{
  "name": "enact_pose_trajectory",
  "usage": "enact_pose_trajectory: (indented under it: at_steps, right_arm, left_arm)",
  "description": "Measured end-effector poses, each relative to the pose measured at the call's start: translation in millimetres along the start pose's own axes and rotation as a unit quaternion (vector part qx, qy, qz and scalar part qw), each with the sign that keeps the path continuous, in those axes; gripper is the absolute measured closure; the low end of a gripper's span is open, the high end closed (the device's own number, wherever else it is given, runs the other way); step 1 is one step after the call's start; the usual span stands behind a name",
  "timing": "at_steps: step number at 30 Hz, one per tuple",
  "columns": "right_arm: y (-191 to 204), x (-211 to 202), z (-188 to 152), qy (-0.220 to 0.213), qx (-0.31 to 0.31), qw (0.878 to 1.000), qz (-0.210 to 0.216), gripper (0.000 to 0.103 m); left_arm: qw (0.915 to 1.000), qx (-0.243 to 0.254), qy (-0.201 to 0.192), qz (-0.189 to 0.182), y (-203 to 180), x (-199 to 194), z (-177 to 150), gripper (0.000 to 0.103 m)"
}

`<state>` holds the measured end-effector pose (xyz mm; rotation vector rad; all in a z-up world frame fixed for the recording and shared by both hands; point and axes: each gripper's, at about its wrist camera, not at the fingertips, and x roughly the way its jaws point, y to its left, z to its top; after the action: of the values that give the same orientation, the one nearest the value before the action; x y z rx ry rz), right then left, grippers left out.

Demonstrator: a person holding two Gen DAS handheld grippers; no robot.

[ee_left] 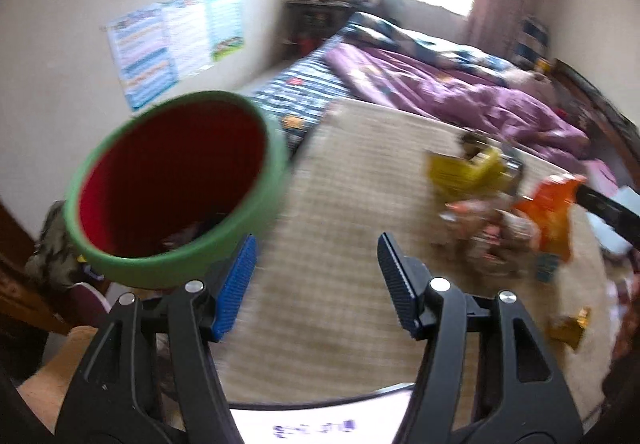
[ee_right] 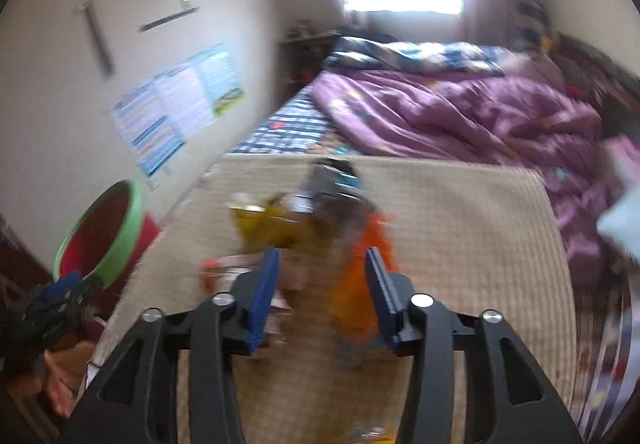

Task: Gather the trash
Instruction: 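Grasp crumpled paper with left tool while right tool grasps orange bag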

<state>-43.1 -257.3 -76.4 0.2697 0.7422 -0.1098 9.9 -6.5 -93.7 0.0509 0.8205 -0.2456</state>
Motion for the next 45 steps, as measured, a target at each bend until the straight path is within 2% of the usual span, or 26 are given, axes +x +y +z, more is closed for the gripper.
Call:
enact_pose_trajectory:
  at_steps: [1,4,5,11,14,21,23,24,26,29,32,36,38,45]
  right_arm:
    - [-7,2,-2,0.004,0.008,1.0,-0.006,0.047]
    - [-20,13,-7,0.029,0.013,0.999,-0.007,0.042]
    - [-25,16,-9,0.036,0.014,0.999,-0.005,0.042]
    - [-34,37,-14,0.072,0.019,0.997,-0.003,0.042]
    - [-39,39,-16,0.08,0.029,0.996,0.008,0.042]
    - [-38,34,-15,0.078,0.027,0.997,0.009,0.042]
    - [-40,32,-15,0.079,0.027,0.996,0.01,0.042]
    - [-40,32,-15,0.079,0.027,0.996,0.011,0.042]
    - [-39,31,-14,0.081,0.027,0.996,0.011,0.043]
    - [-38,31,-12,0.079,0.027,0.996,0.012,0.043]
    - [-36,31,-12,0.077,0.026,0.997,0.009,0.043]
    - [-33,40,-15,0.098,0.018,0.995,0.0,0.043]
    - [-33,43,-18,0.107,0.022,0.994,0.008,0.05]
    - [-22,24,-12,0.078,0.003,0.997,0.012,0.054]
  left_arm:
    - [0.9999,0.003,0.004,-0.011,-7,1,-1,0.039]
    - [0.9988,0.01,0.012,-0.046,-30,3,-1,0.033]
    - [0.998,0.014,0.016,-0.06,-40,5,-1,0.03]
    - [0.9903,0.05,0.057,-0.117,-88,29,-6,0.028]
    - [0.9876,0.057,0.079,-0.123,-104,45,-7,0.028]
    - [0.9758,0.026,0.152,-0.155,-115,85,-16,0.028]
    - [0.9747,0.017,0.156,-0.159,-113,87,-19,0.041]
    - [0.9732,0.015,0.16,-0.165,-112,88,-21,0.052]
    - [0.9716,0.012,0.159,-0.175,-111,85,-21,0.069]
    - [0.9751,0.021,0.141,-0.17,-109,72,-19,0.071]
    - [0.9781,0.009,0.119,-0.171,-100,54,-17,0.071]
    - [0.9837,-0.002,0.089,-0.156,-85,37,-9,0.071]
    - [0.9862,-0.007,0.075,-0.148,-78,29,-5,0.071]
    - [0.9922,-0.03,0.031,-0.117,-49,6,10,0.071]
